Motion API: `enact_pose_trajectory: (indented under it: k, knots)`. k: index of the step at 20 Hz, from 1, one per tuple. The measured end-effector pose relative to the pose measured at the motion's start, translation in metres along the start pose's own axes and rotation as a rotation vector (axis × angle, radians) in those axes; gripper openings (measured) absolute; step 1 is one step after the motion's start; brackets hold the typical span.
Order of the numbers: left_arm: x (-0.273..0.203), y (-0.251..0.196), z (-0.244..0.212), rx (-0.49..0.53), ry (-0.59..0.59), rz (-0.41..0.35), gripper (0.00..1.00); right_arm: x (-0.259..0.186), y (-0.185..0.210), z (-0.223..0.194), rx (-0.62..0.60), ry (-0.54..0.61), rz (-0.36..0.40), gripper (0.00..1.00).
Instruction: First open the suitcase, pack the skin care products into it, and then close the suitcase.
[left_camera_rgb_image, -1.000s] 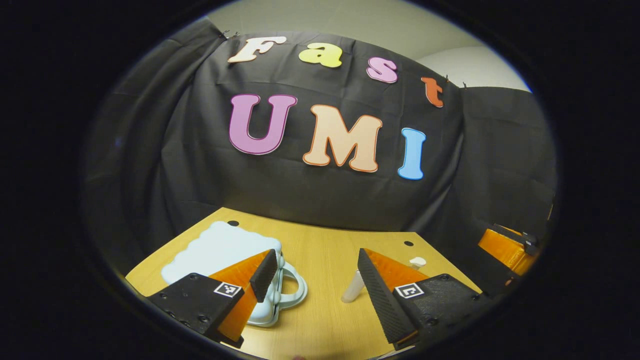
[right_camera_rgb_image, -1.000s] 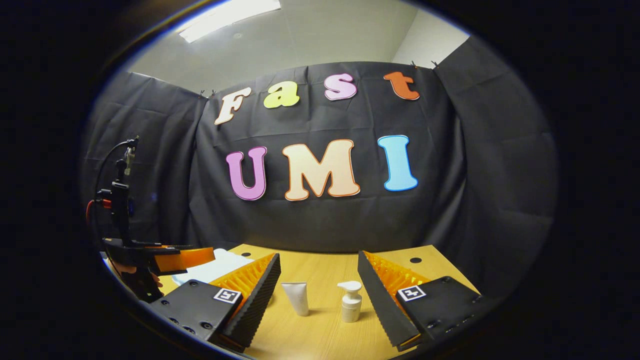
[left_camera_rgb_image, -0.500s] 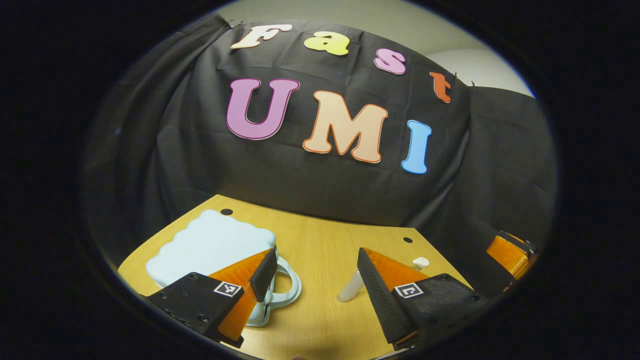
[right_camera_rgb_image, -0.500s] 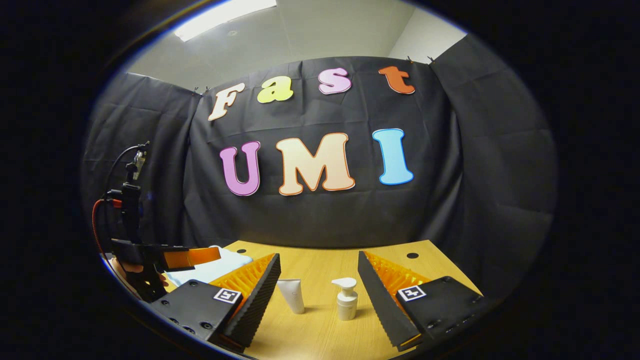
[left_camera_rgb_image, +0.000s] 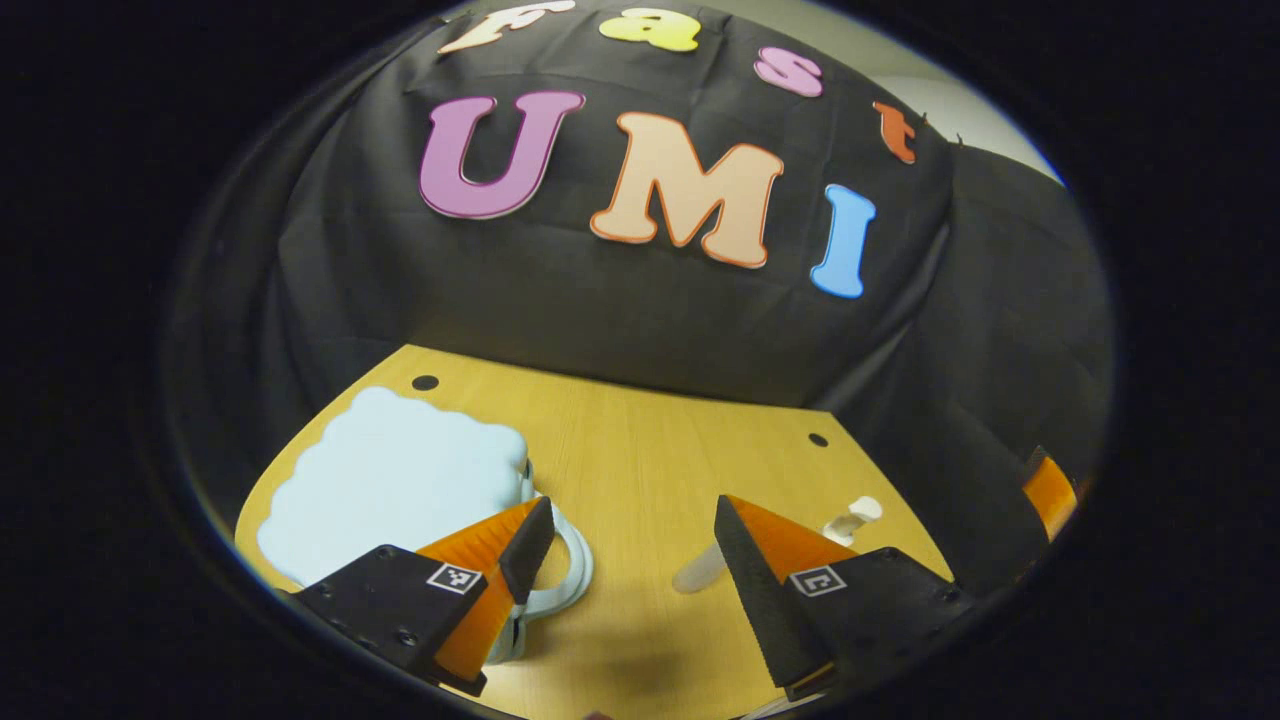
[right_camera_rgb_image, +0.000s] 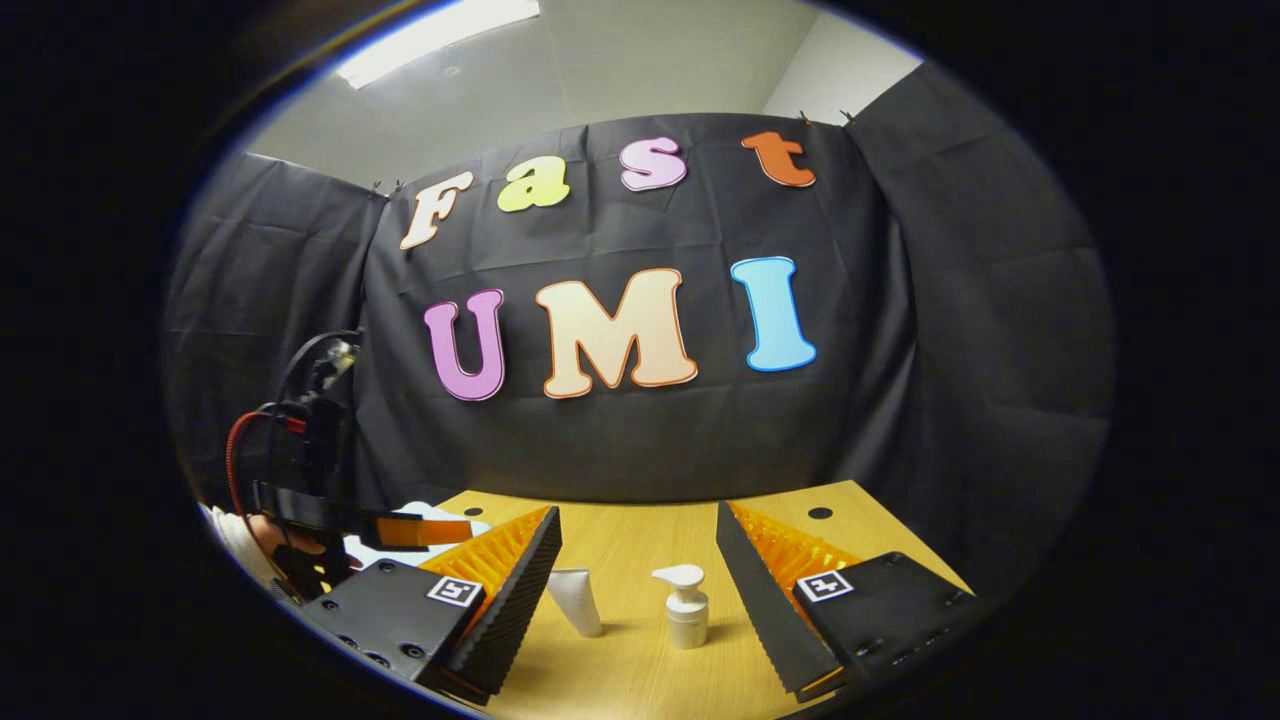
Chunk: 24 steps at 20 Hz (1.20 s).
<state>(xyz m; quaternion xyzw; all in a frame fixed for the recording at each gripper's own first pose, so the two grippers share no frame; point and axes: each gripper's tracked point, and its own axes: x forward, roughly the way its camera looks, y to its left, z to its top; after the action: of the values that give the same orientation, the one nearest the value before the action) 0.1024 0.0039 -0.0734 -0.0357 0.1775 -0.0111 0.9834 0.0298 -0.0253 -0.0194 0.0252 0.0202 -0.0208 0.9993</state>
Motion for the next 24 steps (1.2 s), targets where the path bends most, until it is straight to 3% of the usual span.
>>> enact_pose_trajectory:
  k: [3, 11, 17, 24]
  knots:
    - [0.027, 0.008, -0.021, -0.034, 0.17, 0.001, 0.95, 0.006, -0.003, -0.011, 0.03, 0.019, 0.008, 0.98]
    - [0.09, 0.029, -0.047, -0.17, 0.373, 0.078, 0.96, 0.007, -0.026, -0.029, 0.024, 0.061, -0.021, 0.98]
    - [0.105, 0.042, -0.08, -0.193, 0.564, 0.17, 0.96, -0.003, -0.027, -0.028, -0.016, 0.052, -0.026, 0.98]
    - [0.119, 0.04, -0.103, -0.186, 0.679, 0.212, 0.89, -0.014, -0.043, -0.027, -0.009, 0.052, -0.063, 0.96]
